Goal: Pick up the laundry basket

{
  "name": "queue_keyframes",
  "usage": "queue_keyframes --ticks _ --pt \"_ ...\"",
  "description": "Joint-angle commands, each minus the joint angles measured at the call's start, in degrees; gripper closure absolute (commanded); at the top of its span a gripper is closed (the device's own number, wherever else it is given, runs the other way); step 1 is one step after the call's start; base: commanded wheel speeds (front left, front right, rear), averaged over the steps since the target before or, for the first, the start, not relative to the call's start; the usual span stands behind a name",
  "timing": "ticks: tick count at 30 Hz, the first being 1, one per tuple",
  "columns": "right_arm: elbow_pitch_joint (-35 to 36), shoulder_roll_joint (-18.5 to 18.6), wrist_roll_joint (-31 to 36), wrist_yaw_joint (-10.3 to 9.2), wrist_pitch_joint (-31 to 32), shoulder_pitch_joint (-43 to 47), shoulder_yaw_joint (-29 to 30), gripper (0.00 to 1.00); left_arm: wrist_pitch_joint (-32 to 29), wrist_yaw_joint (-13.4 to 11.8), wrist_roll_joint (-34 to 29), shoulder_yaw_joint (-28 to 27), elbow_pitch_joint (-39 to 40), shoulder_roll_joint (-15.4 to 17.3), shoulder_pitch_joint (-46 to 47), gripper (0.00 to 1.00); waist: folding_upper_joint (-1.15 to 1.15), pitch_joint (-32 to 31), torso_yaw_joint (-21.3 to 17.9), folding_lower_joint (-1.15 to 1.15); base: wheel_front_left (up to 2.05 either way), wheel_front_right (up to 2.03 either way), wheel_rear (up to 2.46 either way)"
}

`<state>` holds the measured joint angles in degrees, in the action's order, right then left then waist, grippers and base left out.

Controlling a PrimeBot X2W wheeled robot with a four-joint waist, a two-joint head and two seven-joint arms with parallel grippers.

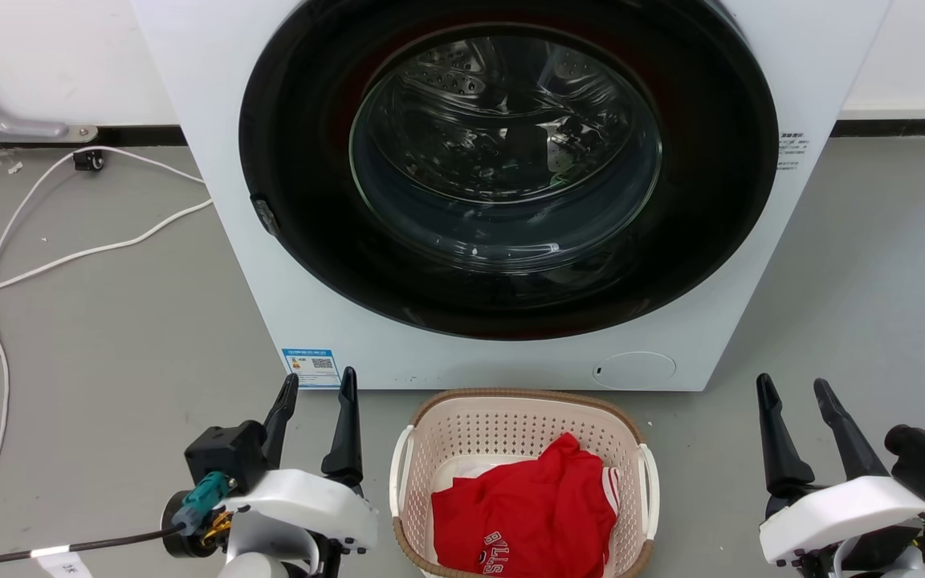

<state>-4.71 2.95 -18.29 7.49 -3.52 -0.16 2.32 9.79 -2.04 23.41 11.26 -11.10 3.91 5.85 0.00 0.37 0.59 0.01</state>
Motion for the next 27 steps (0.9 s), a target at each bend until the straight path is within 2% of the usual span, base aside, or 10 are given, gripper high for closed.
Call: queue_keyframes --ticks 1,11,27 --pt "0.8 0.0 2.0 0.0 -0.2 0.1 0.0 0.0 0.6 -0.6 -2.3 0.6 0.4 0.6 0.9 0.0 0.0 0.0 0.1 -0.01 0.0 0.0 0.0" --pt "0.9 -0.1 6.9 0.0 -0.1 0.8 -0.1 0.0 1.8 -1.8 -7.8 2.4 0.0 1.4 0.4 0.0 0.0 -0.3 0.4 -0.01 0.0 0.0 0.0" --pt "1.3 -0.1 12.6 -0.01 -1.2 1.7 0.3 0.0 3.8 -1.1 -12.4 3.9 -0.3 0.6 -0.2 0.0 0.0 -0.1 0.5 -0.01 0.0 0.0 0.0"
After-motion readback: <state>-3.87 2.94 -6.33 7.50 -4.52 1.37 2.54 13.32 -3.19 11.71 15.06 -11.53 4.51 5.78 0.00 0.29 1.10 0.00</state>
